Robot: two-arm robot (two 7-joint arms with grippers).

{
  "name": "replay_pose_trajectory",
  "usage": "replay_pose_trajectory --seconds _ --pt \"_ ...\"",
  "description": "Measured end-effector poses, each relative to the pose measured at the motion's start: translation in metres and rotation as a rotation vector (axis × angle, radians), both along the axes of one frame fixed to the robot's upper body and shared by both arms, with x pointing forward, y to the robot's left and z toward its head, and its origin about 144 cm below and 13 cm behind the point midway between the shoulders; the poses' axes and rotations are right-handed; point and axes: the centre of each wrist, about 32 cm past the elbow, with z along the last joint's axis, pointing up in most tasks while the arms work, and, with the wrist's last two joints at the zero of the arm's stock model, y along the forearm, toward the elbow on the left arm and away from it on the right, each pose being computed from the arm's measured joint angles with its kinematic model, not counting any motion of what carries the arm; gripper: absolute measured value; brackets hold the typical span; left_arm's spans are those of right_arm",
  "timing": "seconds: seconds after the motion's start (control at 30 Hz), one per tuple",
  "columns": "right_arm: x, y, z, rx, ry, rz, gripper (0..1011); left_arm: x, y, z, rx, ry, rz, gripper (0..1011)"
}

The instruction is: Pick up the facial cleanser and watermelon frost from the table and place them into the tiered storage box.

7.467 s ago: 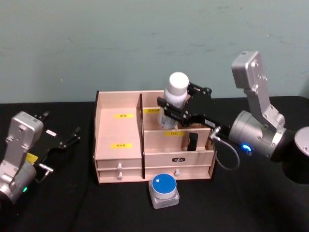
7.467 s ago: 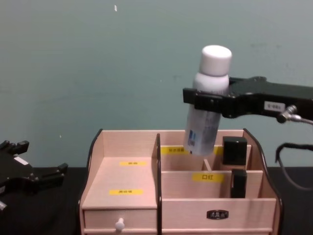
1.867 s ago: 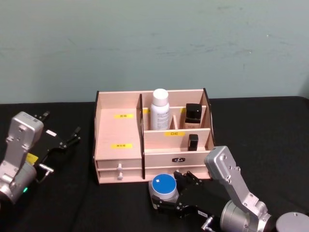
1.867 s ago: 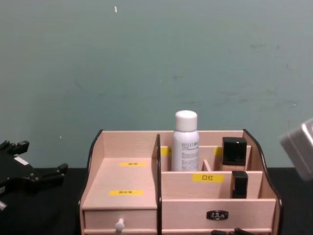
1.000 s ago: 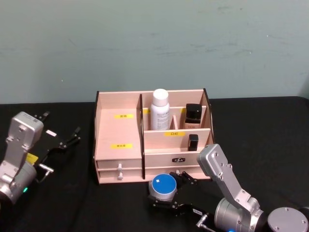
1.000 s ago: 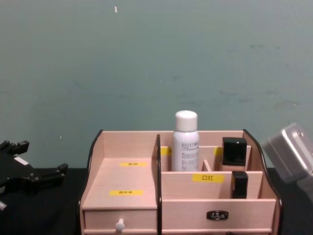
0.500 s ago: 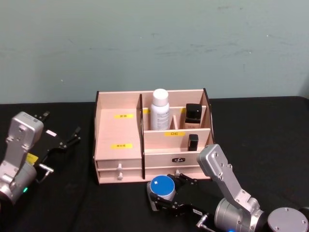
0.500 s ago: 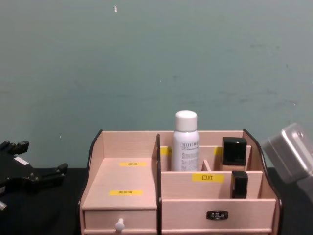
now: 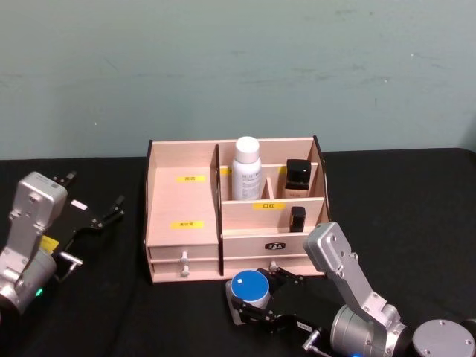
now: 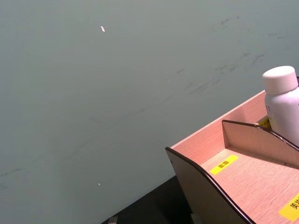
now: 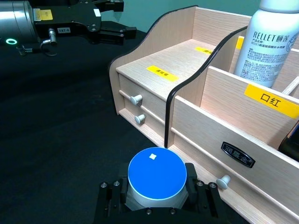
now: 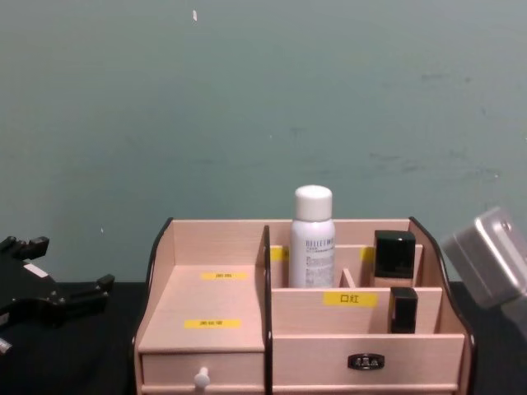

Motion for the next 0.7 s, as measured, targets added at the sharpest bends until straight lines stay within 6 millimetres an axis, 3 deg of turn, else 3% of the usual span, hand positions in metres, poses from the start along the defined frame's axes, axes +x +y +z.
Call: replay_pose_trajectory --seconds 0.33,0.7 --pt "0.0 -0.002 0.003 0.019 -0.017 0.04 726 0.0 0.0 0.0 0.0 0.0 0.0 1010" --pt "0.003 0.005 0.036 0.041 -0.099 0.121 726 0.0 0.0 0.0 0.0 0.0 0.0 1010"
